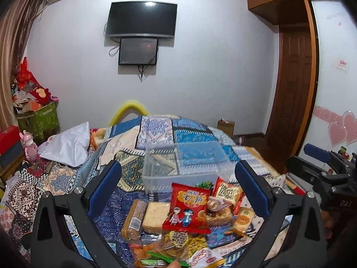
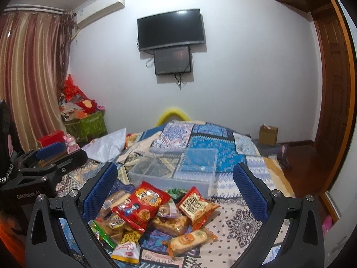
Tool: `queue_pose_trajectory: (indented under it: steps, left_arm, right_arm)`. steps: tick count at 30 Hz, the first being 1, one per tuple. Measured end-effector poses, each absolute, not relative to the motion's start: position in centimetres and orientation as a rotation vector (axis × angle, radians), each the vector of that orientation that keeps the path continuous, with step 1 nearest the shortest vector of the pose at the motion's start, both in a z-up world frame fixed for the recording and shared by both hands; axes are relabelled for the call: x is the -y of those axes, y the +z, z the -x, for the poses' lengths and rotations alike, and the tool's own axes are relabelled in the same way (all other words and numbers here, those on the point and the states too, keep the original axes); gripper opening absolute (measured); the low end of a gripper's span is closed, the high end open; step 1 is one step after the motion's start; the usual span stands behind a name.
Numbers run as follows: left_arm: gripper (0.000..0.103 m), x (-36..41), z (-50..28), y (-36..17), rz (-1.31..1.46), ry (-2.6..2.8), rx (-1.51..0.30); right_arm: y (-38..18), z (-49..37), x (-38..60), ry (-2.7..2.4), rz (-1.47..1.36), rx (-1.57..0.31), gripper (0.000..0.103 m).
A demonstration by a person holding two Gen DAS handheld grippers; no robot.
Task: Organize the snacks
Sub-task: 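Grasp the wrapped bread loaf with the left gripper while the right gripper grasps a cake packet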
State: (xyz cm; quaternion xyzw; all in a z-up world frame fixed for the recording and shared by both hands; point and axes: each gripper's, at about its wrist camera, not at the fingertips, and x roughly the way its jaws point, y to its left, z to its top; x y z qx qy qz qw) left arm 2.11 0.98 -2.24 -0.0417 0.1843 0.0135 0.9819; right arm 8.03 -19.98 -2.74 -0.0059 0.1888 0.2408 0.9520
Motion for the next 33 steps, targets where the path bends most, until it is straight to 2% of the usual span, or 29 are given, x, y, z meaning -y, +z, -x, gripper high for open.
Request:
queue_pose_trajectory:
  steps: [4,7,11,21,25,33]
  left_arm:
    - [0.103,-2.3,-3.3,-3.9,0.101,0.054,-0.432]
    - [0.088,-3.3,-4.2,-5.3,0.1,0.086,-0.482]
    - [0.084,-4.7,-5.1,-7.4,0.121,0.112,-0.545]
    - [0.062,-8.4,-7.5,-12.4,0.197,0.16,-0.726]
    - [0.06,-9.5,-8.7,-14.5,0.227,0.159,-0.797]
    - [0.048,-10.7,-11.3,-18.1,0.266,0.154,-0.915]
  right_arm:
    - [-4.2,-9.0,20.5,0.485,-0.007,-0.445,0.103]
    - [-5.4,-10.1,20.9,0.468,-0.018,-0.501,0.103]
    - [-7.0,-11.1,21.3,0.446,-0.014,-0.568,0.102]
    - [-10.5,-13.5,21.6,0.444,0.005,-0.724,0.08]
    - [-12.0,-14.7,21.5,0.455,-0.015,-0.79,0.07]
    - [-14.8,-15.3,21.3,0.454,-0.031,-0.907,0.067]
